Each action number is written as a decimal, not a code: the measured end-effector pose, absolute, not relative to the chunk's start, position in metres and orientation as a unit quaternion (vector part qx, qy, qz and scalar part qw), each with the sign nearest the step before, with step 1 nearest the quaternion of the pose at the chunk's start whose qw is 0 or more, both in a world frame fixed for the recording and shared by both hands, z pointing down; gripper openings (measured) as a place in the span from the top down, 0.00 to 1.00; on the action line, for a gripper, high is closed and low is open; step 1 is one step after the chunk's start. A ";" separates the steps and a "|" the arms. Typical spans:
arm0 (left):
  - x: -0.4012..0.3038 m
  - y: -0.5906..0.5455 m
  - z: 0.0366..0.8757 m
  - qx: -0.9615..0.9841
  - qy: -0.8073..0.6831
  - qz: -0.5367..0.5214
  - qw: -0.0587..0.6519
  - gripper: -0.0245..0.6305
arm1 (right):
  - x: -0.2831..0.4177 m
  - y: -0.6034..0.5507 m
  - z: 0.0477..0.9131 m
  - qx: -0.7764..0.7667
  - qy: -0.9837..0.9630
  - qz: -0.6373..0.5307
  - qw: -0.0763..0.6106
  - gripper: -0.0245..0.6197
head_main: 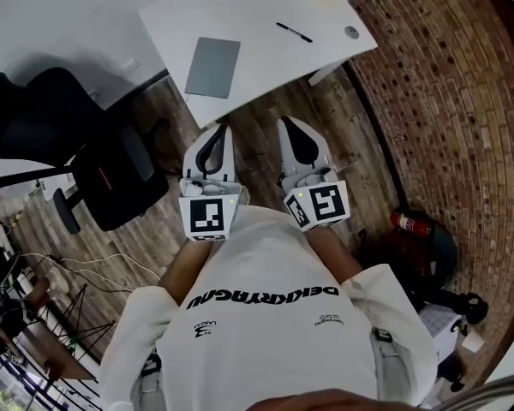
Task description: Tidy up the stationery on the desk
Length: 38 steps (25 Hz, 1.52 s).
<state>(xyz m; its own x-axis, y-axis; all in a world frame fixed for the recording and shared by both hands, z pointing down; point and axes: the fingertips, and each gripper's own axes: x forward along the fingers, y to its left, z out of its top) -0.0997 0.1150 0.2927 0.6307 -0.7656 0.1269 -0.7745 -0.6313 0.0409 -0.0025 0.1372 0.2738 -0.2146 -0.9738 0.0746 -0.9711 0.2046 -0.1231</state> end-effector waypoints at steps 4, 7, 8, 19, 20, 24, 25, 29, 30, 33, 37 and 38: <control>-0.103 0.056 0.302 0.899 -0.431 0.060 0.059 0.96 | -0.004 0.076 0.284 -0.626 0.774 -0.091 0.002 0.96; -0.102 0.020 0.313 0.897 -0.432 0.073 0.062 0.96 | -0.003 0.040 0.293 -0.622 0.776 -0.102 0.001 0.96; -0.101 0.008 0.317 0.896 -0.434 0.078 0.062 0.96 | -0.002 0.029 0.297 -0.620 0.777 -0.106 0.001 0.96; -0.072 -0.080 0.372 0.850 -0.500 0.128 0.105 0.96 | 0.038 -0.073 0.344 -0.564 0.811 -0.153 -0.028 0.96; -0.067 -0.088 0.377 0.844 -0.507 0.131 0.115 0.96 | 0.042 -0.081 0.349 -0.555 0.816 -0.159 -0.033 0.96; -0.050 -0.115 0.397 0.821 -0.531 0.142 0.152 0.96 | 0.053 -0.108 0.370 -0.521 0.832 -0.181 -0.053 0.96; -0.048 -0.121 0.403 0.817 -0.535 0.149 0.156 0.96 | 0.055 -0.114 0.376 -0.515 0.835 -0.186 -0.058 0.96; -0.047 -0.144 0.427 0.805 -0.536 0.178 0.181 0.96 | 0.055 -0.136 0.402 -0.502 0.835 -0.211 -0.076 0.96; -0.048 -0.148 0.433 0.803 -0.536 0.183 0.188 0.96 | 0.054 -0.139 0.409 -0.501 0.834 -0.218 -0.080 0.96; -0.055 -0.159 0.453 0.800 -0.530 0.197 0.199 0.96 | 0.048 -0.147 0.431 -0.494 0.832 -0.236 -0.091 0.95; -0.066 -0.173 0.483 0.797 -0.520 0.218 0.216 0.92 | 0.038 -0.153 0.468 -0.489 0.822 -0.271 -0.107 0.93; -0.070 -0.177 0.490 0.796 -0.519 0.222 0.221 0.91 | 0.036 -0.154 0.476 -0.489 0.819 -0.280 -0.109 0.93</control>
